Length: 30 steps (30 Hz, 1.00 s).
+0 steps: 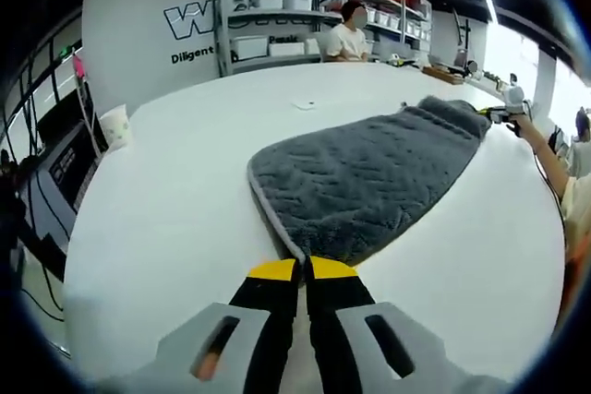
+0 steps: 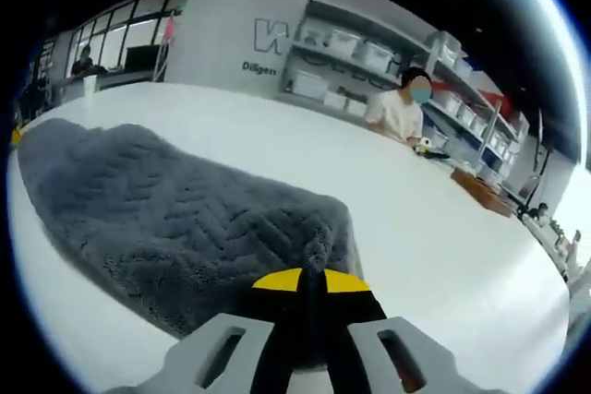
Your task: Open the folded towel by lifting each exposed corner and separating the folded layers until the towel lies flat within the target outline without major curled edges
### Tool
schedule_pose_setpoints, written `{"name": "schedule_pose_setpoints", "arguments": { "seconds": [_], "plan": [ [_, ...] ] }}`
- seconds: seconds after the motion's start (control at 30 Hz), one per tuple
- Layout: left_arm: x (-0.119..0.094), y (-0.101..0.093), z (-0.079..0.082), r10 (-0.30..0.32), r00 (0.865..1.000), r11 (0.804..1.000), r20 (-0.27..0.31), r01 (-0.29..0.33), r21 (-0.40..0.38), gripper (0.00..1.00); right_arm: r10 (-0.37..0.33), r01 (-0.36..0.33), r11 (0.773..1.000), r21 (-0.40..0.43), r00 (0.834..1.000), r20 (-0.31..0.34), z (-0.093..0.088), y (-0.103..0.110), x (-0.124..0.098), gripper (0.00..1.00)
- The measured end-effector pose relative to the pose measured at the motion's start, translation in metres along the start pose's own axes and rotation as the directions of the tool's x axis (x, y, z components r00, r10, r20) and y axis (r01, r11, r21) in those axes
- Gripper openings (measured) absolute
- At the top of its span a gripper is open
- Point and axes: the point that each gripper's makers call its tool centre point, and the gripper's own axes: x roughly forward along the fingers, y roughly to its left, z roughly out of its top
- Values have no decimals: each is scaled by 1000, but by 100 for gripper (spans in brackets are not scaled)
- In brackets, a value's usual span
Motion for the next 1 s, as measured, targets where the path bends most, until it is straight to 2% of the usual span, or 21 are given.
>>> {"name": "schedule_pose_setpoints", "arguments": {
  "seconds": [0.3,0.83,1.0],
  "plan": [
    [-3,2,-4,-5,1000,1000,-1,5,-18,3,-20,20,999,-47,1000,-3,1,-6,4,0],
    [-9,8,-6,-2,1000,1000,-25,2,-8,2,-14,15,998,-58,1000,27,5,-10,10,0],
    [-10,8,-6,3,1000,1000,-30,-3,-1,2,-36,38,992,-119,999,19,8,-6,13,0]
  ]
}}
